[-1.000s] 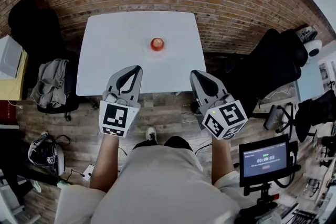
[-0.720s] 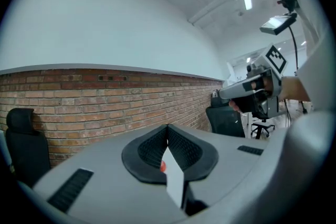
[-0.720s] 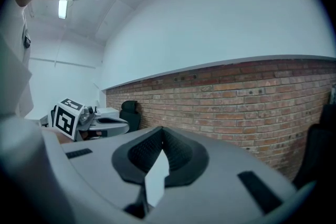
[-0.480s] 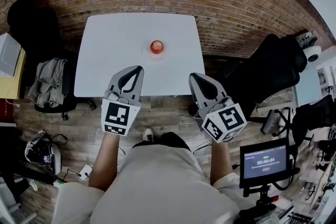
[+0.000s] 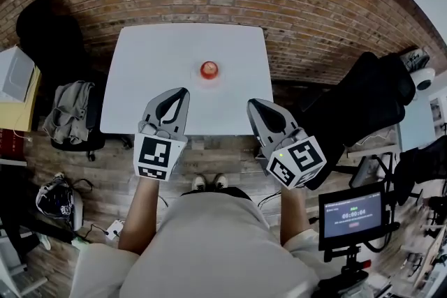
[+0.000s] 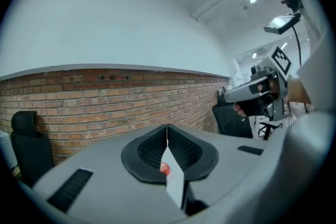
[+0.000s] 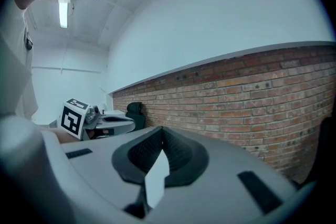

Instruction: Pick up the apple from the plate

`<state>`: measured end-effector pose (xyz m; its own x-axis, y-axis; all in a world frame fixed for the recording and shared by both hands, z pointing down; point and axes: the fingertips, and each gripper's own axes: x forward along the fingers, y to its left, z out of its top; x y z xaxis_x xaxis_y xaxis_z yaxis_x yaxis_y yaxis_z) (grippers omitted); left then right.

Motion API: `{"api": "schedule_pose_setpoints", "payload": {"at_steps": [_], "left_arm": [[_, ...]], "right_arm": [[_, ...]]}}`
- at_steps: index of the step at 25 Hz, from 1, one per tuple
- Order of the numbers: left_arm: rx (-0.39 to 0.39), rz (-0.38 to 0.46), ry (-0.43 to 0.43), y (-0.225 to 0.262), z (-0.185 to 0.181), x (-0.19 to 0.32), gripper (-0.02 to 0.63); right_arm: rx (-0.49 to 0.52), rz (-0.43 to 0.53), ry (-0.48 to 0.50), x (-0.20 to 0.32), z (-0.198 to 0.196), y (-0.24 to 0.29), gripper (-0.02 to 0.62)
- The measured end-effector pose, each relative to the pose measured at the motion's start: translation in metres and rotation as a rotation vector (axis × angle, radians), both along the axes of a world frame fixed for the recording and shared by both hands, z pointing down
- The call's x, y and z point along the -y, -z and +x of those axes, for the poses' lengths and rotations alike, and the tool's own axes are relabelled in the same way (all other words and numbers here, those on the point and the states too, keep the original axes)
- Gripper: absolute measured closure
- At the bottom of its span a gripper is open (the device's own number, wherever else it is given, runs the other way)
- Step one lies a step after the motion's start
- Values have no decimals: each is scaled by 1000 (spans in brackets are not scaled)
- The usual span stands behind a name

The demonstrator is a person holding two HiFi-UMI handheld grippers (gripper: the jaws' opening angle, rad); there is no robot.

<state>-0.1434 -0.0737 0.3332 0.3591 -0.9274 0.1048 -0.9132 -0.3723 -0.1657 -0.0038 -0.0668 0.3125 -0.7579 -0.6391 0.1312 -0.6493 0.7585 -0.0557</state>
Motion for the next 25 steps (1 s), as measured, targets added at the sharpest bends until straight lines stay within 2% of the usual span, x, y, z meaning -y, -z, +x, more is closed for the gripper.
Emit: {"api": "schedule_pose_setpoints", "payload": {"at_steps": [5, 17, 23, 25], "left_arm": [[19, -9, 30, -2, 27, 32, 600], [54, -55, 65, -24, 68, 65, 598], [48, -67, 80, -32, 76, 74, 597], [49, -74, 76, -34, 78, 73, 568]], "right_arm": [[2, -23, 13, 33, 26, -7, 592], [-3, -86, 57, 72, 64, -30, 592], [-7, -103, 88, 83, 69, -40, 592], [-8, -109, 89, 83, 71, -41, 593]]}}
